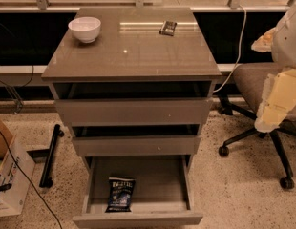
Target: Pick blue chip bag from bottom drawer and place on counter
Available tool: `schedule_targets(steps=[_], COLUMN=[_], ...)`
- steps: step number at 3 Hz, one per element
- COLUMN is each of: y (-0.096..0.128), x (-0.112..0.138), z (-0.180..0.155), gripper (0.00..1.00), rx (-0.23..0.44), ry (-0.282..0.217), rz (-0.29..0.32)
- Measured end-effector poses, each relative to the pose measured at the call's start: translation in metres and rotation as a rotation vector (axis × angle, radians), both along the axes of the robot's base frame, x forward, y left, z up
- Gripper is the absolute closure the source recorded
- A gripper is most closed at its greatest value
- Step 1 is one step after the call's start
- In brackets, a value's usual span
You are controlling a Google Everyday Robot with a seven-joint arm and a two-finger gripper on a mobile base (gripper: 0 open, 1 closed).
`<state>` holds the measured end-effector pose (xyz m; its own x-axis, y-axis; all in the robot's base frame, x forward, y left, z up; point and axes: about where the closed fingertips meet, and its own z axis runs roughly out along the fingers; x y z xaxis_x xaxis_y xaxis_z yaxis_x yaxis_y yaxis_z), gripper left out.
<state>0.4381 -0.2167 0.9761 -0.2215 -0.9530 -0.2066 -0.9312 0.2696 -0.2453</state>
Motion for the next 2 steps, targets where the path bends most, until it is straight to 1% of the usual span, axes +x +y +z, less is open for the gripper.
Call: schedule_targets(steps=[1, 2], y=[0.0000, 0.0075], x=[0.0000, 0.0060], z=[0.0000, -0.0037], gripper=[0.00, 0.00], rx=[0.000, 0.020], ry=[0.000, -0.002], rz=[0.000, -0.039])
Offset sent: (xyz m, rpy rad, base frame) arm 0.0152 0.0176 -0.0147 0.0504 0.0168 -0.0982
